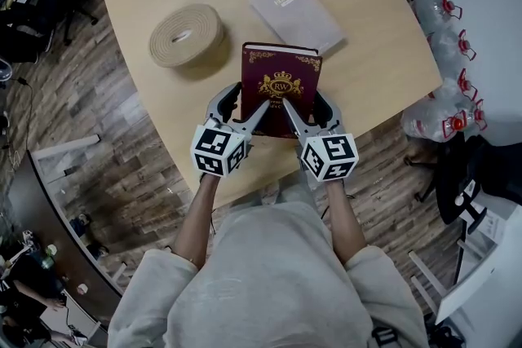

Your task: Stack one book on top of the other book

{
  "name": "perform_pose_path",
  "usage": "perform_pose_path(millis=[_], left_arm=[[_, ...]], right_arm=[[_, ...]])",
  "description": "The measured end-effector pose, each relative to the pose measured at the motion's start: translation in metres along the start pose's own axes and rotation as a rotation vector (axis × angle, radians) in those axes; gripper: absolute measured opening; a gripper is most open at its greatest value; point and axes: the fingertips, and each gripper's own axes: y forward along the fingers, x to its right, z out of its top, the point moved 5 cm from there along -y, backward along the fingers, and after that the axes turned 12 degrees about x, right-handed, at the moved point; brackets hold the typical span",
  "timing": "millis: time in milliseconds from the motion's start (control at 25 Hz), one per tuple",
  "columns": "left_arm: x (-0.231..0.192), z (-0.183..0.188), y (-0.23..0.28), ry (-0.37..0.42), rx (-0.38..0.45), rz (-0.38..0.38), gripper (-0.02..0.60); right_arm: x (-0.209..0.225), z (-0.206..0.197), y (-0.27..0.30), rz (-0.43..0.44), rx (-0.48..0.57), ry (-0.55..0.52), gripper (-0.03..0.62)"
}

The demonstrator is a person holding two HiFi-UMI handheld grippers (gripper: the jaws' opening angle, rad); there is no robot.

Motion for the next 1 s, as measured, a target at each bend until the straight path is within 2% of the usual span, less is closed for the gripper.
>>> perform_pose_path(millis=[480, 1000], left_arm=[[0.006, 0.066, 0.025, 0.076, 0.073, -0.038, 0.295], [0.011, 0.112, 0.062, 0.117, 0.122, -0.060, 0.287]], right_arm=[[0.006, 0.066, 0.016, 0.007, 0.107, -0.046, 0.281], [0.027, 0.112, 0.035, -0.004, 0.166, -0.062, 0.278]])
